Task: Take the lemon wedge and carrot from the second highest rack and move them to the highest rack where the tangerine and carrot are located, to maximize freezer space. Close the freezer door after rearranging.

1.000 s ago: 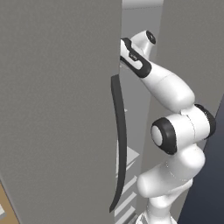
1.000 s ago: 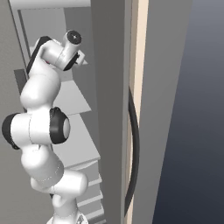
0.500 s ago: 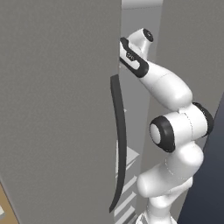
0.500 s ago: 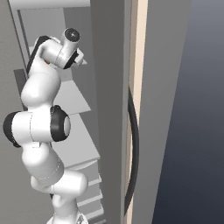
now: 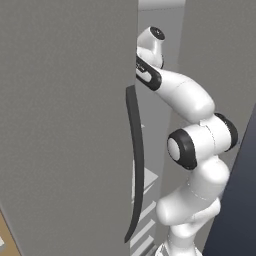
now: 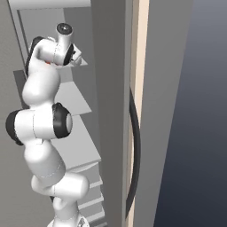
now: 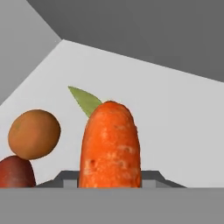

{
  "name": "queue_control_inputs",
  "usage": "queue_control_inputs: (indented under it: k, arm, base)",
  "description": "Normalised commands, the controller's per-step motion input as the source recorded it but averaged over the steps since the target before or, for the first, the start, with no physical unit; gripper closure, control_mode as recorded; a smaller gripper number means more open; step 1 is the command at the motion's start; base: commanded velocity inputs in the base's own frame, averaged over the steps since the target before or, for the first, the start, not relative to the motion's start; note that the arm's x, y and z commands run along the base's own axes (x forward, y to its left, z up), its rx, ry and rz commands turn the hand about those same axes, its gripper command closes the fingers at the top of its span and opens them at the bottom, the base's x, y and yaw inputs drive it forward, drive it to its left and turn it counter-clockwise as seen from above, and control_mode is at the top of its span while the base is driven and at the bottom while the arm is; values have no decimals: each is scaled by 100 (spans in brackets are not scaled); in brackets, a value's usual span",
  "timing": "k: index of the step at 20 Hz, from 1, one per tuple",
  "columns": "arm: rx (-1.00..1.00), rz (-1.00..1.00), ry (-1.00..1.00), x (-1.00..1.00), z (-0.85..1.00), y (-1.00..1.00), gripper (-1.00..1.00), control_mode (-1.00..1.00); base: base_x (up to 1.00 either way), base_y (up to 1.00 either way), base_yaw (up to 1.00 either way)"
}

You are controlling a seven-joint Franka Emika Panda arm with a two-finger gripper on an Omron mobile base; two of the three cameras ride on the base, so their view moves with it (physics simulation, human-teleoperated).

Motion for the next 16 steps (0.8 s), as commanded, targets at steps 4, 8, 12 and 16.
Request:
queue_control_inputs:
  k: [4,8,12,16]
  arm:
    - [-9,-5,9,24,-38,46,-100,-100]
    - [0,-4,3,11,-22,18,-100,-100]
    - [0,-2,0,1,-9,2,-100,-100]
    - [0,-2,0,0,0,0,-100,-100]
  base:
    - [0,0,0]
    - [0,0,0]
    - [0,0,0]
    - [0,0,0]
